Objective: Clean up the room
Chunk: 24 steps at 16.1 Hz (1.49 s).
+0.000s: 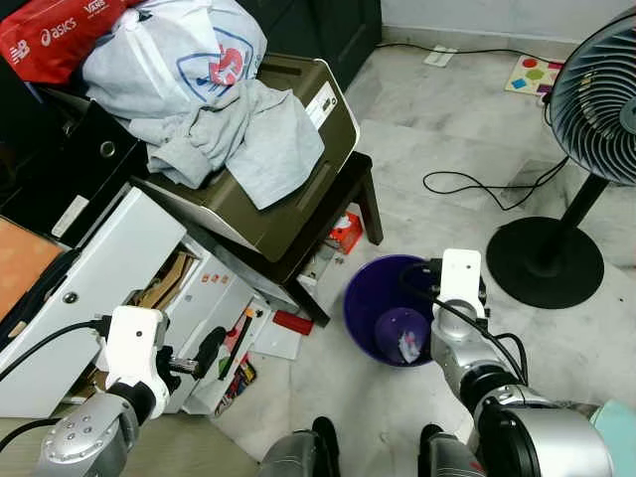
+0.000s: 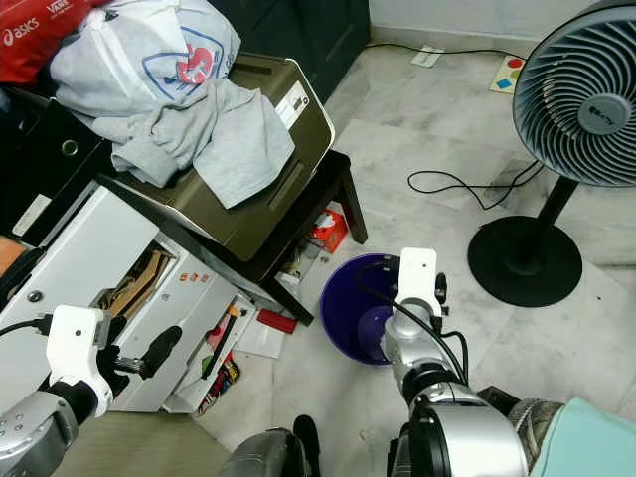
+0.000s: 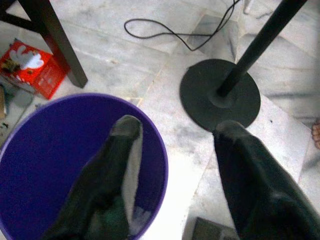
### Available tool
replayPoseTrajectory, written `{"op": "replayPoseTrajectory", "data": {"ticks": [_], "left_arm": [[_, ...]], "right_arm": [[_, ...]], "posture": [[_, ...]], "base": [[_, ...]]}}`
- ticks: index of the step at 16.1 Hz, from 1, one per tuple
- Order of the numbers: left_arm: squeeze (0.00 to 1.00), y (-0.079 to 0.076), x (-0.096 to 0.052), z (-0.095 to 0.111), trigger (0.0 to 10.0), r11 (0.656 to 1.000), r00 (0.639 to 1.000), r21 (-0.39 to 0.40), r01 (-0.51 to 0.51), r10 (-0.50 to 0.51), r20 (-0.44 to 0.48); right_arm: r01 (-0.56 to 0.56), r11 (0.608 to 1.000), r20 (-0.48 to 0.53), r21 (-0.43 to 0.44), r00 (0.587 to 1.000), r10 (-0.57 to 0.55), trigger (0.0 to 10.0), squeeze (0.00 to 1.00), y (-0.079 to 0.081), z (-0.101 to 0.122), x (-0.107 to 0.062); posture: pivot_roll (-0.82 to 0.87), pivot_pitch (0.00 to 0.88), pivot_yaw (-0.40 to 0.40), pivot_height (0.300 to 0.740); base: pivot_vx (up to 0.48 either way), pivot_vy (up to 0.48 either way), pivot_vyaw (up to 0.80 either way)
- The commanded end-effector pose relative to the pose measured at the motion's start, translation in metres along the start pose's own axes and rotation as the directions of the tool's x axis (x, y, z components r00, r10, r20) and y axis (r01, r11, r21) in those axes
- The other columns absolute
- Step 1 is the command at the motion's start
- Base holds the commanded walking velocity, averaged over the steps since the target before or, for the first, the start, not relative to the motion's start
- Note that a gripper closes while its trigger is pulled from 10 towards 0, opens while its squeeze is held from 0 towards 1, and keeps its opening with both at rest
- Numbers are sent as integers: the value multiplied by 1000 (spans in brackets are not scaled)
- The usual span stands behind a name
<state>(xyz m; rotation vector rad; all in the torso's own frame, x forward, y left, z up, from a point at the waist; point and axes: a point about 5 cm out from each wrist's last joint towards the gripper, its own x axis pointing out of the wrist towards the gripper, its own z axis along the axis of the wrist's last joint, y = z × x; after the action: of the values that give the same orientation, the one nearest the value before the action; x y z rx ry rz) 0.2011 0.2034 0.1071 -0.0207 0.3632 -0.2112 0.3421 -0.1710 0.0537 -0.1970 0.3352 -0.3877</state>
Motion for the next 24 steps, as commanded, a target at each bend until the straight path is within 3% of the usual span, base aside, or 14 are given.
{"op": "replayPoseTrajectory", "data": {"ticks": [1, 7, 8, 9, 17, 22, 24], "left_arm": [[0, 8, -5, -2, 10000, 999, 999, 16, -40, 41, -20], [0, -1, 15, -4, 10000, 999, 999, -16, -31, 31, 8], [0, -4, 20, -4, 10000, 999, 999, -28, -31, 32, 23], [0, -6, 24, -4, 10000, 999, 999, -34, -31, 32, 31], [0, -12, 52, -8, 10000, 996, 994, -80, -30, 38, 102], [0, -5, 55, 0, 10000, 991, 973, -116, -70, 93, 212], [0, 5, 48, -1, 10000, 987, 962, -122, -106, 133, 240]], "right_arm": [[-37, 999, -7, 7, 999, 37, 10000, 1000, 11, -2, -5], [-63, 998, 41, 6, 997, 63, 10000, 1000, 11, 7, -3], [-87, 996, 64, 4, 994, 86, 10000, 863, 13, 9, -4], [-105, 994, 80, 10, 991, 104, 10000, 1000, 14, 10, -4], [-217, 976, 237, 3, 949, 210, 10000, 1000, 7, 12, -13], [-314, 949, 321, 32, 902, 288, 10000, 1000, -5, 1, -40], [-362, 932, 329, 20, 883, 336, 10000, 1000, -21, -8, -60]], "posture": [[187, 276, 288, 740], [109, 223, 241, 740], [91, 208, 229, 740], [75, 195, 216, 740], [-37, 51, 122, 740], [-72, 0, 86, 740], [-77, 0, 75, 740]], "base": [[0, 0, 0], [0, 0, 0], [0, 0, 0], [0, 0, 0], [0, 0, 0], [0, 0, 0], [0, 0, 0]]}}
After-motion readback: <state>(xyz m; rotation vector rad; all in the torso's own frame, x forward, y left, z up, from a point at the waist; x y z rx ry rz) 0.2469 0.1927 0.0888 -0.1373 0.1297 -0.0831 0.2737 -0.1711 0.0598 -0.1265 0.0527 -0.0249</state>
